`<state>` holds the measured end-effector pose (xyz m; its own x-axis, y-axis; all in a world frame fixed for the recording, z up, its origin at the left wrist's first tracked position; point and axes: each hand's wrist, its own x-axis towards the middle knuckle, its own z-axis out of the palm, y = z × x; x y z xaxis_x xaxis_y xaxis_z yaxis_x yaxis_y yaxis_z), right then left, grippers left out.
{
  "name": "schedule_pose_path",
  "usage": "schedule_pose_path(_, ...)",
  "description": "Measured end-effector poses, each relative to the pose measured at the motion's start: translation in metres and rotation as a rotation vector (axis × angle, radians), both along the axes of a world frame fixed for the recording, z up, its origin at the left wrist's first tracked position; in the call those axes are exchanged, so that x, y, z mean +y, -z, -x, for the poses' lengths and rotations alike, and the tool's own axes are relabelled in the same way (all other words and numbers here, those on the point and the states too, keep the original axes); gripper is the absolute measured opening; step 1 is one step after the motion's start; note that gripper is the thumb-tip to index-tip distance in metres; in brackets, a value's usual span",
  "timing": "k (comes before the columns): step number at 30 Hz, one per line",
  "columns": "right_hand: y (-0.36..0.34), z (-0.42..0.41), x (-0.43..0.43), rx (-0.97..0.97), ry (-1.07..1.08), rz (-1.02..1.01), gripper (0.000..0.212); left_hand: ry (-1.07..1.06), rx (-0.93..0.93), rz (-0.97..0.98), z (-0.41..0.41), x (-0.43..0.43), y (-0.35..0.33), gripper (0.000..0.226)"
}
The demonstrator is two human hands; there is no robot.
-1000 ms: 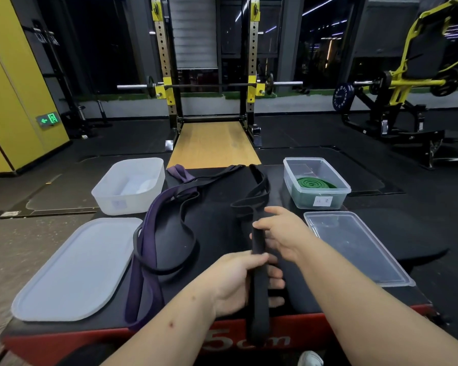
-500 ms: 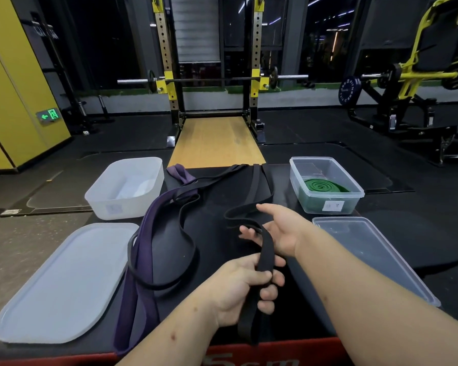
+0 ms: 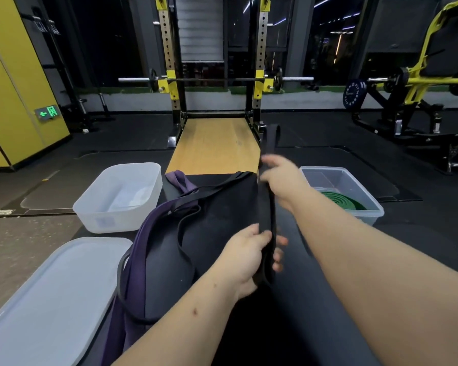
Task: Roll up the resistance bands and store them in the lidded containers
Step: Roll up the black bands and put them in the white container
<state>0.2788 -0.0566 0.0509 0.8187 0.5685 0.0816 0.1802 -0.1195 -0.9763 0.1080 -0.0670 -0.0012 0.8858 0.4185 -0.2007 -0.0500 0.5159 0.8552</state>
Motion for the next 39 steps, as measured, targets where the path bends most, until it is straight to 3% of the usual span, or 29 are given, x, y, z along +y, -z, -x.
schedule_pose_path(2,0.035,-0.007,-0.008,0.199,-0.015,0.142,0.050,0.063,0.073,-0.020,0.008,-0.009,0.006,0.018)
schedule_pose_path(6,0.067,-0.002,-0.028,0.410,0.074,0.232,0.009,0.133,0.134,-0.042,0.022,-0.018,0.011,0.018)
schedule_pose_path(11,0.064,0.022,-0.050,0.478,0.011,0.236,0.005,0.078,0.176,-0.020,0.032,-0.021,0.015,0.024)
schedule_pose_path(15,0.066,0.045,-0.068,0.484,-0.093,0.257,0.009,0.076,0.217,-0.052,0.043,-0.027,0.017,0.030)
schedule_pose_path(19,0.080,0.065,-0.085,0.343,-0.021,0.209,0.049,0.124,0.265,-0.079,0.056,-0.037,0.014,0.037)
schedule_pose_path(23,0.080,0.086,-0.107,0.263,-0.044,0.183,0.067,0.238,0.293,-0.140,0.076,-0.040,0.009,0.040)
schedule_pose_path(28,0.079,0.123,-0.144,0.394,-0.136,0.234,0.056,0.302,0.351,-0.160,0.097,-0.048,0.014,0.035)
schedule_pose_path(32,0.085,0.140,-0.160,0.310,-0.143,0.257,0.057,0.372,0.355,-0.209,0.110,-0.056,0.019,0.040)
schedule_pose_path(39,0.096,0.141,-0.173,0.258,-0.090,0.199,0.051,0.372,0.389,-0.460,0.112,-0.054,0.020,0.034)
